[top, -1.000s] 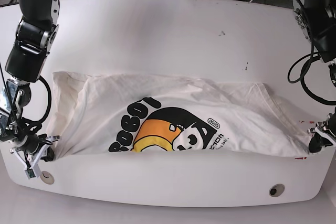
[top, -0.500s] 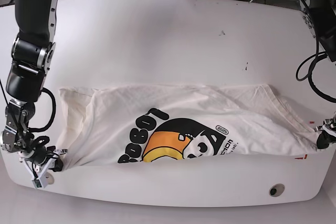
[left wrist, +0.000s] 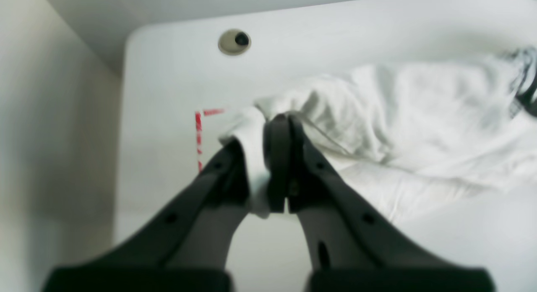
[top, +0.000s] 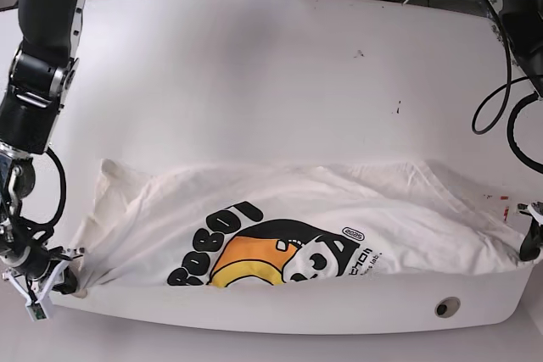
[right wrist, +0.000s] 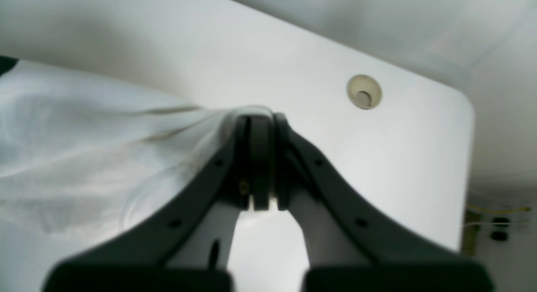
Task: Layout the t-shirt on the table in an organized manner, then fold the t-shirt properly
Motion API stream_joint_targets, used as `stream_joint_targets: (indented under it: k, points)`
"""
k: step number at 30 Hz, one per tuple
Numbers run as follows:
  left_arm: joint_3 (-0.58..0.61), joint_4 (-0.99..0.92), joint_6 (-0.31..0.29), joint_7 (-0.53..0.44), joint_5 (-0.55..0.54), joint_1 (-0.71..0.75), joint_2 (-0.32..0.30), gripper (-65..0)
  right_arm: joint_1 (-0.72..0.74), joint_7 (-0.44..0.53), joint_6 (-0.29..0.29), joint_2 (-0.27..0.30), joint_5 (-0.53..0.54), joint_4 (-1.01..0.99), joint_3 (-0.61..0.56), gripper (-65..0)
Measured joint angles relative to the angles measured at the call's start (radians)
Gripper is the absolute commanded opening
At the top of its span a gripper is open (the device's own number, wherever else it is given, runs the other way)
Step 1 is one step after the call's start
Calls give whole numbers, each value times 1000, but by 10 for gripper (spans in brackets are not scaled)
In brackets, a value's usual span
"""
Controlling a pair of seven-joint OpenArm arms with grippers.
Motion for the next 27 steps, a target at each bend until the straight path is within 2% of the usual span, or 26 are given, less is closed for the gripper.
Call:
stream_joint_targets:
  k: [1, 2, 6, 8, 11, 15, 21, 27]
  points:
    - [0, 48, 0, 18, 2, -3, 0, -650, -19, -18, 16, 8, 35, 43, 2, -650]
    - [0, 80, -11, 31, 3, -14, 0, -650, -33, -46, 0, 12, 60, 103, -1, -650]
    - [0, 215, -23, 77, -11, -82, -3, -650, -93, -88, 8, 20, 137, 297, 3, -650]
    - [0, 273, -18, 118, -13, -108, -6, -650, -130, -127, 17, 7, 193, 402, 51, -650]
    - [-2, 341, -16, 148, -7, -122, -8, -650, -180, -196, 18, 0, 220, 556, 133, -650]
    - [-4, 409, -21, 155, -26, -127, -6, -650, -203, -266, 5, -15, 192, 724, 165, -650]
    - [-82, 418, -23, 169, -132, -154, -2, -650, -214, -305, 14, -55, 274, 883, 229, -650]
    - [-111, 421, -19, 163, -169, -266, -7, -650, -148, -387, 10, -46, 326, 896, 269, -650]
